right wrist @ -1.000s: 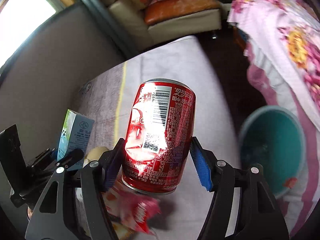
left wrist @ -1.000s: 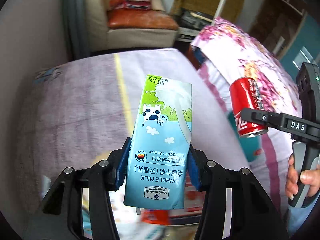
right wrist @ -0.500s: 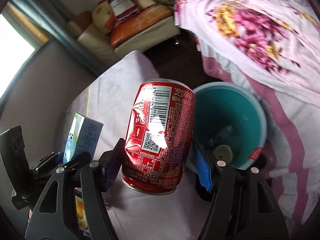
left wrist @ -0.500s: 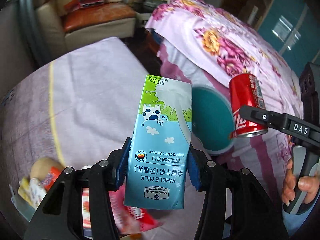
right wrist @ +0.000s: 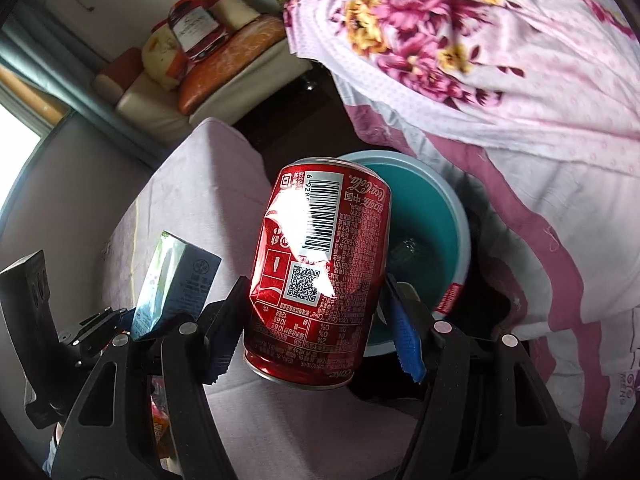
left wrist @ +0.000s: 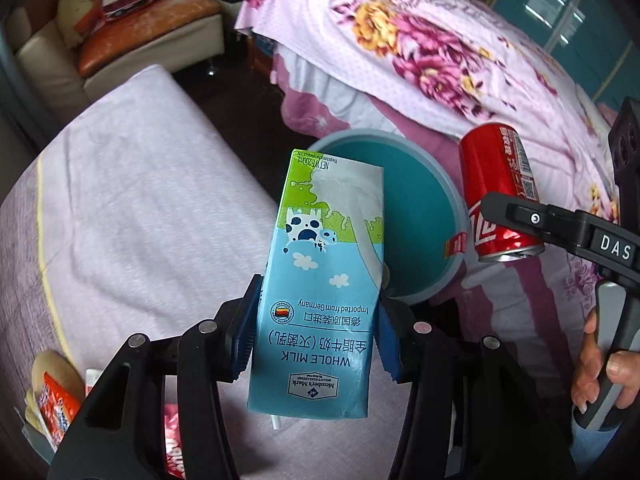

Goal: Collect trash
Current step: 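Carry carton and can over the teal bucket and open both tools to drop them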

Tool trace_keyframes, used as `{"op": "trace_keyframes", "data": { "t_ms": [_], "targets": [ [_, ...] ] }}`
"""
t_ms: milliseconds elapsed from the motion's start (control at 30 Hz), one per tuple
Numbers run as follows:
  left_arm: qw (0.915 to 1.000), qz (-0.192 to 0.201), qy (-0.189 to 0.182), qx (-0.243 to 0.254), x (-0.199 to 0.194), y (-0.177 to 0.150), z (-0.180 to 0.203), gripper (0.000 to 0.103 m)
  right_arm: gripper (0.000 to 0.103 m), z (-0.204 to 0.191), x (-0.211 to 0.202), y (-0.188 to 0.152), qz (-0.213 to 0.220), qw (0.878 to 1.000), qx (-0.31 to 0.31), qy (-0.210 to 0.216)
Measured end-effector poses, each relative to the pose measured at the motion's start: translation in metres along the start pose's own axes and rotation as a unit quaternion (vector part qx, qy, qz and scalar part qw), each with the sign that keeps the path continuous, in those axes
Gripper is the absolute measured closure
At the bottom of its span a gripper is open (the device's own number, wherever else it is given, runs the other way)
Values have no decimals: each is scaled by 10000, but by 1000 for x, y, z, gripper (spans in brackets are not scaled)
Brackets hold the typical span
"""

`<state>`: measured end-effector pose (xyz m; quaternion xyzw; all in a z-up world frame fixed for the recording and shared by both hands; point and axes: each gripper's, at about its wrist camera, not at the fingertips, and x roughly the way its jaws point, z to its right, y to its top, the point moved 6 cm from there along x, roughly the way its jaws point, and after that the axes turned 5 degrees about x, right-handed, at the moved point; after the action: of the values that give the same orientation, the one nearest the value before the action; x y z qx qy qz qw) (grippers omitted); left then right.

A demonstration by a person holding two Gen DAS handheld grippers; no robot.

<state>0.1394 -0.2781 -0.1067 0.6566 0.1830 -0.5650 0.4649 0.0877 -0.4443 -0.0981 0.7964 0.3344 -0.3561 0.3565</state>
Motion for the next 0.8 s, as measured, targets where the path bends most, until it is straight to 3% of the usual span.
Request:
{"op": "trace_keyframes", "data": {
  "t_ms": [533,600,667,800],
  "targets": [
    [9981,-322,-32,531,44,31,35,50,40,39,14,5,-129,9990,371,-189],
    [9981,-320,-47,526,48,33,37,46,40,41,15,5,-147,9989,394,-216],
    [9984,-296,7,479,50,34,35,27,40,43,16,6,-168,9988,403,-237],
    [9989,-240,3,409,48,33,29,26,40,44,20,8,-209,9987,385,-272]
  ]
}}
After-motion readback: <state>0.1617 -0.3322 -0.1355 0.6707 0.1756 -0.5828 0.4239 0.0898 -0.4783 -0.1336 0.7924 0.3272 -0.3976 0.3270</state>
